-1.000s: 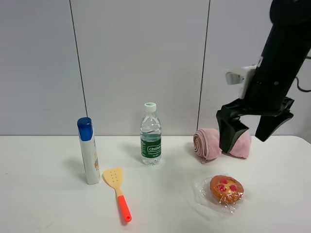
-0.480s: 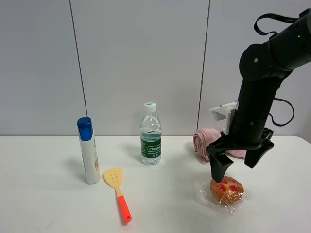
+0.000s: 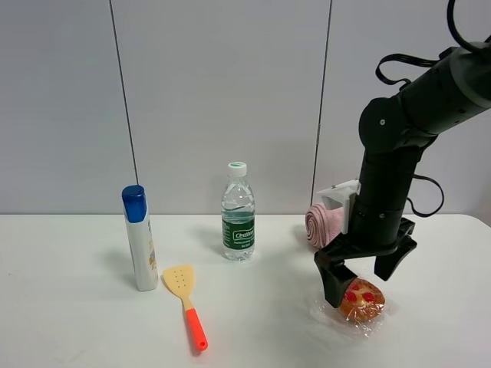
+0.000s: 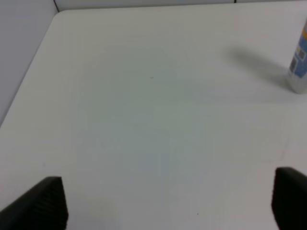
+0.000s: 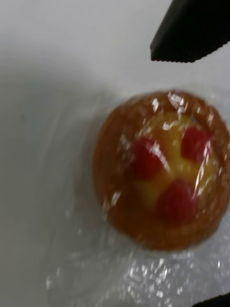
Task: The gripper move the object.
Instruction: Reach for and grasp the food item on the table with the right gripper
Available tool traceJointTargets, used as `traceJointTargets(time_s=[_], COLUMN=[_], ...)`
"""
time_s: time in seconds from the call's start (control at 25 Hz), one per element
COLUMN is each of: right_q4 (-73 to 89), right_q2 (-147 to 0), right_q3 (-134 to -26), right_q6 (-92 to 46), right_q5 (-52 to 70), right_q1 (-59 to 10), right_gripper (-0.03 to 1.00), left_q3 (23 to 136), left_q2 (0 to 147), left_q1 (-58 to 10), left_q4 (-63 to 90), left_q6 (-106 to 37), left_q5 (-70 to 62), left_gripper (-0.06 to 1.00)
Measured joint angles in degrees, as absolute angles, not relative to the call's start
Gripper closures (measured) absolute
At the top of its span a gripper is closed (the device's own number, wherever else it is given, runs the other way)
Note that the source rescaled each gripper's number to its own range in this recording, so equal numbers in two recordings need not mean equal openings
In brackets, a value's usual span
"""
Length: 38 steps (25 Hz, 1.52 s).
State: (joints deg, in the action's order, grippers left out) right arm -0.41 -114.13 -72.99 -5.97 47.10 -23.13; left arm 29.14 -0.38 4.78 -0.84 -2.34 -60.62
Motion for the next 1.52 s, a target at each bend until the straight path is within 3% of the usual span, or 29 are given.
traceJointTargets(time_s=[0.2, 1.52], right_q4=[-5.0, -9.4], right_q2=[-114.3, -118.9], right_q3=[-73.0, -73.0], right_q6=[-5.7, 4.2], right_q5=[44.3, 46.3], right_q1=[-26.6, -26.3], right_gripper=[-0.03, -0.02], left_q3=[29.1, 29.1], left_q2=[-0.4, -0.4], left_q1=[4.8, 4.8], left_q4=[-0.8, -0.8], left_q6=[-2.3, -2.3], left_q5=[-60.6, -60.6], left_gripper=[-0.06, -0.06])
